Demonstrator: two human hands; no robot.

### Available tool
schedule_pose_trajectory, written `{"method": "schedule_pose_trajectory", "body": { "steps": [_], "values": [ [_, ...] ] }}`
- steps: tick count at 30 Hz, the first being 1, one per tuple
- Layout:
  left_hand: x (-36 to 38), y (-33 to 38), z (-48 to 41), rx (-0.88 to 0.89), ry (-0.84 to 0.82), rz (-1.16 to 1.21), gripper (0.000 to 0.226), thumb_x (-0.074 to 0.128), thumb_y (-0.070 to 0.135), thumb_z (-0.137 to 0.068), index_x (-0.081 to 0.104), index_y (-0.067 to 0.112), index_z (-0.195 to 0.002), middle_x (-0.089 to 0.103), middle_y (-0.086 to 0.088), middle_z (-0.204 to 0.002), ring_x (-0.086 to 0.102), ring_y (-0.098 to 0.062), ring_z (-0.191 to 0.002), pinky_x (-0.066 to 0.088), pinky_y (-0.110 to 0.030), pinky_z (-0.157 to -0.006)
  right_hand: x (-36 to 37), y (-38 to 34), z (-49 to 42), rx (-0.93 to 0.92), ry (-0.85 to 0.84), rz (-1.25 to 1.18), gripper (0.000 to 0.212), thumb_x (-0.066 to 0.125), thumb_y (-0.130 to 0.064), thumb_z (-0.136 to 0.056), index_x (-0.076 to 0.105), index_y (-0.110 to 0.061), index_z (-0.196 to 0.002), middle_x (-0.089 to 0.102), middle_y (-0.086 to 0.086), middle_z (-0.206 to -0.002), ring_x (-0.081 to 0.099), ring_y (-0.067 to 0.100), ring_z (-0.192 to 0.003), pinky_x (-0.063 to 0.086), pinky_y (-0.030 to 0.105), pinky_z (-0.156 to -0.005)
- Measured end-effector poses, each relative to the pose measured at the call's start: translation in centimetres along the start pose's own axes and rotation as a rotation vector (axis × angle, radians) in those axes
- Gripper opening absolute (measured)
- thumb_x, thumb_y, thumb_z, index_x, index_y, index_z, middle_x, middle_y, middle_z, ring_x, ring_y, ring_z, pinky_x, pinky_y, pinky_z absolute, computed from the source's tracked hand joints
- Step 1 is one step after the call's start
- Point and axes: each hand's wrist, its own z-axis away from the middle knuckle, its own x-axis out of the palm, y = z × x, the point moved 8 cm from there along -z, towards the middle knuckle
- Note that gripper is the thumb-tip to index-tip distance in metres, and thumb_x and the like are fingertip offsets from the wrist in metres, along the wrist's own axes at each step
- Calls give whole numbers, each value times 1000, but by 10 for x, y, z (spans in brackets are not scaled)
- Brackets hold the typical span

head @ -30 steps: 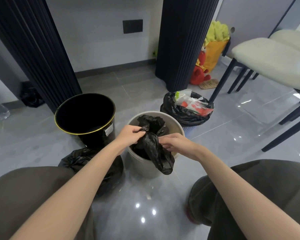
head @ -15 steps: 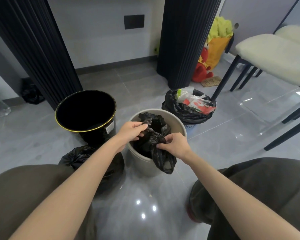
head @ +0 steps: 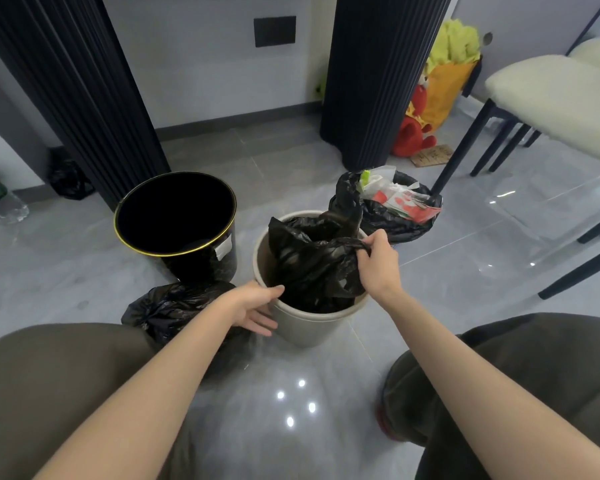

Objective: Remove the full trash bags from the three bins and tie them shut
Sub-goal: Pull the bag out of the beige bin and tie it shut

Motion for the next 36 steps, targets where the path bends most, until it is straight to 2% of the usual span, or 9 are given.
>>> {"method": "schedule_pose_trajectory", "body": {
  "steps": [3, 8, 11, 14, 19, 22, 27, 32, 36],
  "values": [
    [11, -5, -9, 35, -25, 96, 56, 61, 19, -90, 27, 20, -135, 61, -26, -114, 70, -34, -79, 59, -47, -66, 12, 7, 0, 117, 3, -196, 9, 37, -2, -94, 35, -9, -99, 49, 9, -96, 46, 24, -88, 36, 31, -74],
    [18, -12, -17, 56, -19, 167, 65, 61, 12, -90, 17, 29, -134, 68, -24, -95, 72, -35, -72, 59, -40, -53, 33, 3, 2, 23, -28, -127, 21, 30, 4, -92, 36, -8, -108, 47, 4, -99, 45, 14, -85, 32, 12, -71],
    [18, -12, -22, 42, -19, 212, 48, 58, 11, -91, 30, 16, -131, 71, -25, -85, 72, -35, -71, 58, -38, -52, 54, 1, 1, -62, -202, 6, 17, 28, -7, -94, 35, -20, -104, 50, -4, -94, 48, 19, -89, 31, 26, -78],
    [23, -14, -21, -3, -70, 233, 23, 54, 14, -94, 43, 7, -112, 71, -22, -71, 72, -31, -67, 60, -39, -55, 60, -8, 1, -231, -264, 201, 13, 37, -16, -93, 39, -10, -105, 51, 5, -99, 50, 25, -92, 31, 30, -75],
    [23, -16, -29, -17, -91, 231, 31, 55, 16, -94, 45, 2, -120, 72, -23, -75, 73, -29, -70, 59, -35, -53, 66, -5, -2, -334, -309, 399, 60, 58, -42, -86, 37, -6, -129, 50, 10, -129, 48, 24, -120, 40, 32, -93],
    [22, -17, -33, -22, -88, 255, 38, 55, 14, -93, 42, 1, -126, 71, -24, -77, 73, -30, -70, 58, -34, -52, 70, 9, -11, -287, -377, 540, 79, 63, -36, -85, 20, -7, -145, 48, 16, -135, 52, 32, -120, 44, 41, -97],
    [23, -19, -36, -28, -88, 393, 45, 55, 7, -92, 34, 7, -132, 69, -30, -86, 71, -37, -73, 59, -41, -56, 70, 4, -18, -361, -301, 809, 27, 42, -7, -94, 54, -9, -118, 64, 17, -108, 62, 39, -99, 51, 46, -83],
    [24, -13, -36, 23, -39, 584, 50, 53, -2, -91, 34, 15, -134, 58, -29, -119, 64, -39, -99, 55, -43, -70, 70, -32, -17, -456, -203, 617, 23, 41, -5, -93, 56, -8, -110, 65, 16, -101, 60, 41, -90, 50, 47, -77],
    [23, -9, -36, 25, -17, 603, 50, 52, -4, -90, 37, 13, -134, 59, -27, -117, 64, -37, -101, 56, -40, -68, 56, -59, -17, -517, -119, 446, 22, 43, -4, -90, 60, -8, -104, 67, 13, -96, 62, 36, -87, 50, 46, -76]
  ]
}}
